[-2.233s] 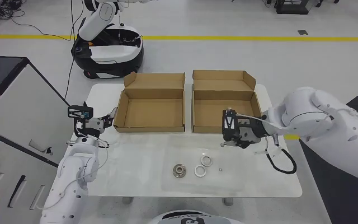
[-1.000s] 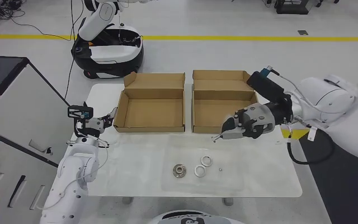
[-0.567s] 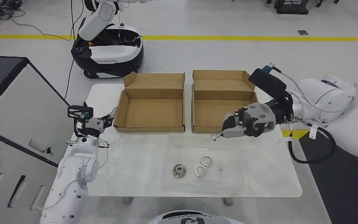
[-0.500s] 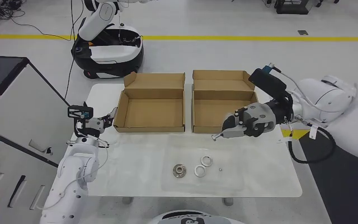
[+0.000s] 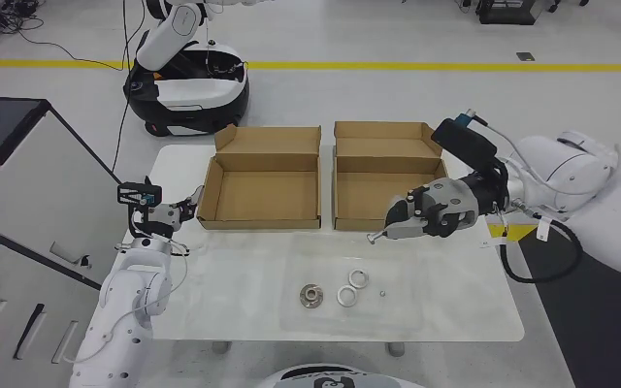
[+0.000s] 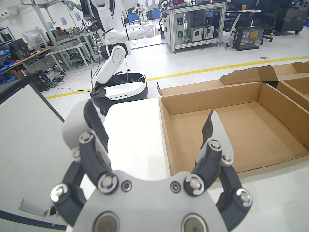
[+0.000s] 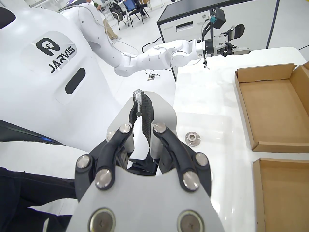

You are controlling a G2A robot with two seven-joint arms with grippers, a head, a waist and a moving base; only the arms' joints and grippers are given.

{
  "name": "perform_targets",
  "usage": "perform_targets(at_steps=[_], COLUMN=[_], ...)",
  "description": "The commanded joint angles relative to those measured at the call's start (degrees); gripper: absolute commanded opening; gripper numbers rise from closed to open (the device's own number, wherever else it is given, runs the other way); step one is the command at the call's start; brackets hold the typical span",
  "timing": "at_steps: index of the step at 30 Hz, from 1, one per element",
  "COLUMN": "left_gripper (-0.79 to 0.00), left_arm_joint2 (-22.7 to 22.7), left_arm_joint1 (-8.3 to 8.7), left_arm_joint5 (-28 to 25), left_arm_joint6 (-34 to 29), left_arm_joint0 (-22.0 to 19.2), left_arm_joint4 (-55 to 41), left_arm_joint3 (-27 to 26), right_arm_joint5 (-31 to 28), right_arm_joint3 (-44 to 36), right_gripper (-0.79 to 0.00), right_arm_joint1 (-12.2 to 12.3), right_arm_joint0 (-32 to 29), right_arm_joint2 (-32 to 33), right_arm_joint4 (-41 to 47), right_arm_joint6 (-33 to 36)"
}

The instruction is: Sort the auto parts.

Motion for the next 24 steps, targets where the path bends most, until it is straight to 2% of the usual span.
perform_targets(at_steps=[1,12,15,24], left_gripper=[0.000,0.000,0.000,0.000], left_arm_joint2=[0.00,0.00,0.00,0.00], left_arm_joint1=[0.00,0.00,0.00,0.00], left_arm_joint5=[0.00,0.00,0.00,0.00], left_arm_joint6=[0.00,0.00,0.00,0.00], left_arm_joint0=[0.00,0.00,0.00,0.00], left_arm_joint4=[0.00,0.00,0.00,0.00], left_arm_joint3=[0.00,0.00,0.00,0.00], right_arm_joint5=[0.03,0.03,-0.49,-3.43], right_arm_joint3=[-0.02,-0.02,-0.89,-2.36], right_gripper=[-0.785,-0.785,-0.785,-0.785], right_arm_joint1=[0.00,0.00,-0.30,-1.34], right_arm_joint0=[-0.04,-0.04,-1.32,-4.38], right_arm_joint2=[0.09,0.09,0.11,1.53], right_arm_joint4=[-0.17,-0.17,1.92,9.28], right_arm_joint6=[0.03,0.03,-2.29,-3.46])
